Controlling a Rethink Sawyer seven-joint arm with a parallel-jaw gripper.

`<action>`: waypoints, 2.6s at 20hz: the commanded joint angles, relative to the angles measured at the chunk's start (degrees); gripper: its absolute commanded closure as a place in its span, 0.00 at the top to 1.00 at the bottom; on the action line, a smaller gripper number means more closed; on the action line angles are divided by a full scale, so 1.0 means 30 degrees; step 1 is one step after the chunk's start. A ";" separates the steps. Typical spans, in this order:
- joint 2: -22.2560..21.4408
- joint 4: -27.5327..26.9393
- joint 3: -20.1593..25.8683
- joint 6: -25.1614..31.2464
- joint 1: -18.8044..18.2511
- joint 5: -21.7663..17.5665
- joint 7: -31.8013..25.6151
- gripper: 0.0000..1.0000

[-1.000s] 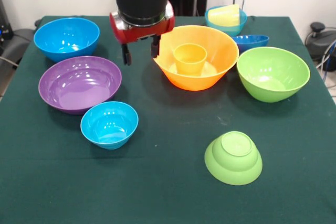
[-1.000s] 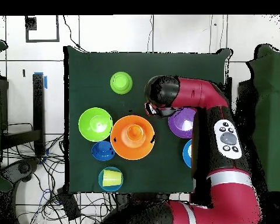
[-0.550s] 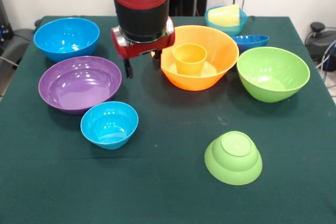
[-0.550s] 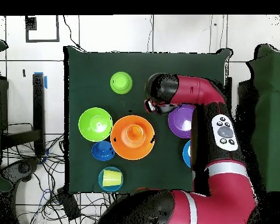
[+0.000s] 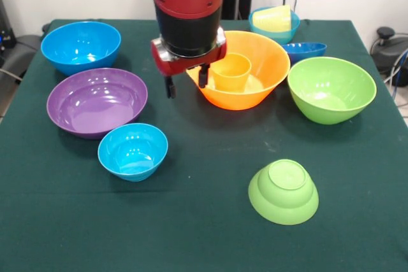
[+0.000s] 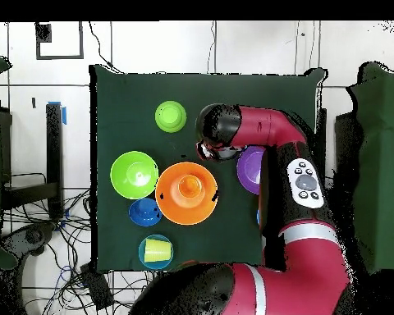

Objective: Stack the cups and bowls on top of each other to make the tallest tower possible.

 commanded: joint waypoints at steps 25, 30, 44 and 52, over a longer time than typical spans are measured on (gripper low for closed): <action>-0.1861 0.1858 0.1056 -0.0135 0.2199 -0.0230 0.0426 1.00; -0.2103 0.2993 0.1009 -0.0819 0.2193 -0.0018 0.1083 1.00; -0.2756 0.5219 0.0632 -0.2665 0.2591 0.0191 0.2590 1.00; -0.3101 0.6619 0.0164 -0.4095 0.2844 0.0242 0.3206 1.00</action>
